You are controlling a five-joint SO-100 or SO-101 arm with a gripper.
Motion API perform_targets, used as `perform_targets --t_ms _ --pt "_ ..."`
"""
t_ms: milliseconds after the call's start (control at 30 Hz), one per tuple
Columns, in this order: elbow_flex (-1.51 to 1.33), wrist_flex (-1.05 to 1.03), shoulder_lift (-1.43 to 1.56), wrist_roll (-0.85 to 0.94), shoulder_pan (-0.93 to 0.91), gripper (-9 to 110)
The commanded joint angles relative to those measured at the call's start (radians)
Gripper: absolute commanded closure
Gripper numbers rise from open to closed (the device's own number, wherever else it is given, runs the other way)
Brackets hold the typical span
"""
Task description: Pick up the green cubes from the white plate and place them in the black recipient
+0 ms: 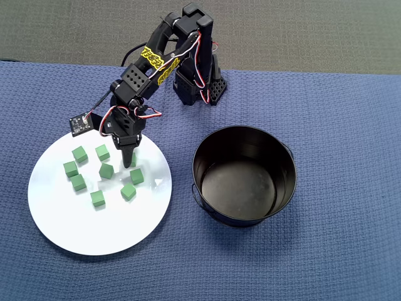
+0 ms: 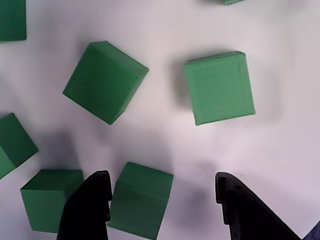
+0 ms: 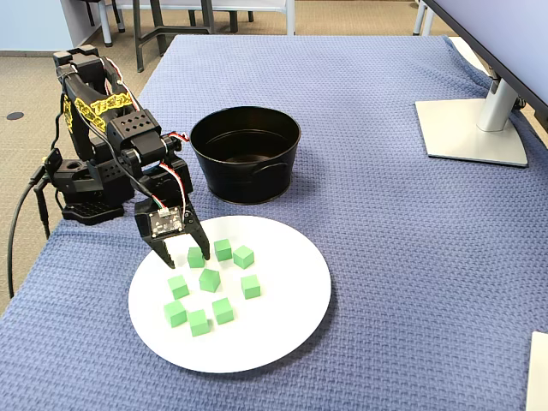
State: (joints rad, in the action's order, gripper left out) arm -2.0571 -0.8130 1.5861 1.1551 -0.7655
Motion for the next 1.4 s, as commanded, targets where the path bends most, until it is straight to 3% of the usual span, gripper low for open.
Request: perform_targets --t_ms 0,833,933,1000,1367 --pt "0.038 0.034 0.005 -0.026 0.015 83" --pt "-0.046 0.037 0.055 -0.123 0.109 85" --pt "-0.037 0.038 0.049 -0.127 0.106 91" --pt "-0.029 0.044 0.048 -0.156 0.106 101" --pt "0.012 -0.043 0.104 -0.172 0.1 102"
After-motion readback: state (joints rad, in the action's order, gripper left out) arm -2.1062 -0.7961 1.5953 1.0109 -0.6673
